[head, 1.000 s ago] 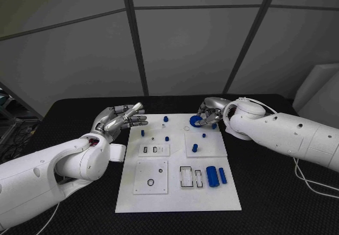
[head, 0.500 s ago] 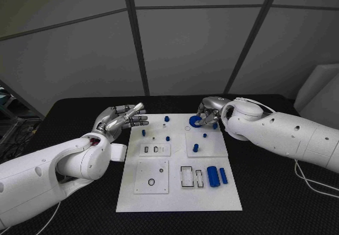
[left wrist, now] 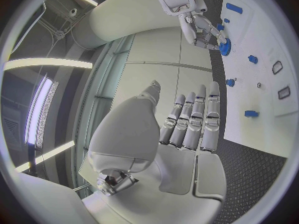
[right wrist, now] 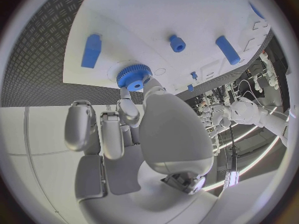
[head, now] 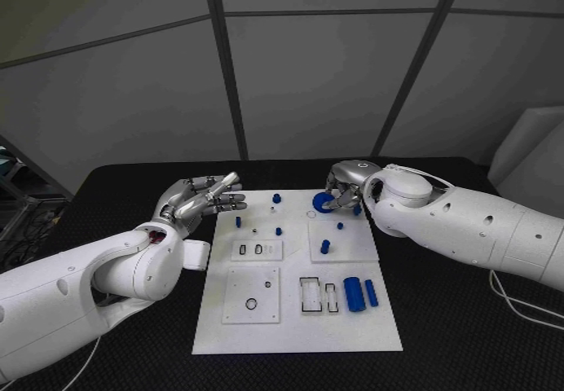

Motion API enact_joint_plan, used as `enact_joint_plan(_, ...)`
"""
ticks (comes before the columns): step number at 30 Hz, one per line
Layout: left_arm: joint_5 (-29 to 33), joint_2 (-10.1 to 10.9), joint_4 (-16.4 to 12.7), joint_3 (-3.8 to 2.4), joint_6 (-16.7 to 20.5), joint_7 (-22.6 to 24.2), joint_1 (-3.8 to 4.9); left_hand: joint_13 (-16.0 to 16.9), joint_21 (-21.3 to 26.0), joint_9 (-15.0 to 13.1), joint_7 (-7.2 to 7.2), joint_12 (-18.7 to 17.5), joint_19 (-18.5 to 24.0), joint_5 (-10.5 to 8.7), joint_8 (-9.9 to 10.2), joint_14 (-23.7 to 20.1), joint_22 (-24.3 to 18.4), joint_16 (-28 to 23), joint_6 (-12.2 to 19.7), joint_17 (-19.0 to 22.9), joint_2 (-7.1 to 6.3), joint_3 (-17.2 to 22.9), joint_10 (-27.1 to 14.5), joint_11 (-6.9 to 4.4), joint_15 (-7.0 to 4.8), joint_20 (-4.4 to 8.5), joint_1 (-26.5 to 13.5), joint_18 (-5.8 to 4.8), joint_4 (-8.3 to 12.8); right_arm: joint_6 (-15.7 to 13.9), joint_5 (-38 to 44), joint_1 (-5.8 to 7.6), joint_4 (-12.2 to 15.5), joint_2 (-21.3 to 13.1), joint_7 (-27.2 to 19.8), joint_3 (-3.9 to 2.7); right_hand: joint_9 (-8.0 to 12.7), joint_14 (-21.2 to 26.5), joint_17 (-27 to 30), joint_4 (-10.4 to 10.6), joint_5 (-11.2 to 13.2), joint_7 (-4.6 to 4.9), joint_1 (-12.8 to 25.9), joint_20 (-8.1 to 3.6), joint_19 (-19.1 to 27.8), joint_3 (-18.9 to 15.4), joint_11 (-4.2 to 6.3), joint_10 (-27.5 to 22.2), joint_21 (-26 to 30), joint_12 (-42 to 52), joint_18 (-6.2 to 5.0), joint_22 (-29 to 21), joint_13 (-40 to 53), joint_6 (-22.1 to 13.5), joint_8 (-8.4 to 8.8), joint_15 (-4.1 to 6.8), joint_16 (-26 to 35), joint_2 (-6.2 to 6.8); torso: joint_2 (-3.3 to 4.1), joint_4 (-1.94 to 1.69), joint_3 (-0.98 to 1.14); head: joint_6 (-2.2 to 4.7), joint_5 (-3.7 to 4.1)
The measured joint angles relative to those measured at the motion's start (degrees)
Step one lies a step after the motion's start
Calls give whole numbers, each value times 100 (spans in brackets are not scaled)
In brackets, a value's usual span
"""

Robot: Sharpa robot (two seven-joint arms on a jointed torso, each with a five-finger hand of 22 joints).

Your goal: Assemble the parts on the task board

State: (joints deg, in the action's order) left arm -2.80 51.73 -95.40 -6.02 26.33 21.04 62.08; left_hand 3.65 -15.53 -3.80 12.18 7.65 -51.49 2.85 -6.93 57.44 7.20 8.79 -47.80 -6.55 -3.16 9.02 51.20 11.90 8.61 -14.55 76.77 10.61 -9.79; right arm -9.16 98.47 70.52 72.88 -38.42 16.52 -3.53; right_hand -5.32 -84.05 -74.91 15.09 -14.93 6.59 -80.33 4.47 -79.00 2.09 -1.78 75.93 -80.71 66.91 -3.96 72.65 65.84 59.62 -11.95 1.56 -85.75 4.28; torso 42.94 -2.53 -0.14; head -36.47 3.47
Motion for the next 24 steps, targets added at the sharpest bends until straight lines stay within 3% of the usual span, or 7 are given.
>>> enact_joint_plan(6, -2, -3, 3, 0, -2, -5, -2, 0, 0, 0, 0, 0, 0, 0, 0, 0, 0, 0, 0, 0, 0, 0, 0, 0, 0, 0, 0, -1, 0, -204, 245, -6, 200, -37, 41, 2, -12, 21, 0, 13, 33, -1, -23, -8, -8, 24, 14, 13, -23, 2, -1, 34, 15, 2, 6, 20, 0, -23, -2, 0, 2, 19, 2)
enact_joint_plan(16, -4, -10, 7, 0, -5, -8, -5, 0, 0, 0, 0, 0, 0, 0, 0, 0, 1, 0, 0, 0, 0, 0, 0, 0, 0, 0, 0, 0, 0, -530, 676, -7, 766, -94, 94, 2, -13, 21, 1, -5, 45, -2, -37, -7, -48, 42, 13, 13, -48, 1, -2, 67, 14, 2, -2, 20, -22, -37, -3, 4, 1, 36, -9)
enact_joint_plan(24, -6, -13, 7, 0, -8, -11, -5, 0, 0, 0, 0, 0, 0, 0, 0, 0, -5, -25, 0, 1, 0, 16, 0, 0, 0, 0, 0, 0, 16, -655, 926, -7, 891, 217, 141, 2, -13, 21, -2, 25, 47, -3, -37, -7, -48, 73, 13, 13, -48, 1, -2, 87, 14, 1, -2, 20, -22, -37, -2, -2, -5, 36, -30)
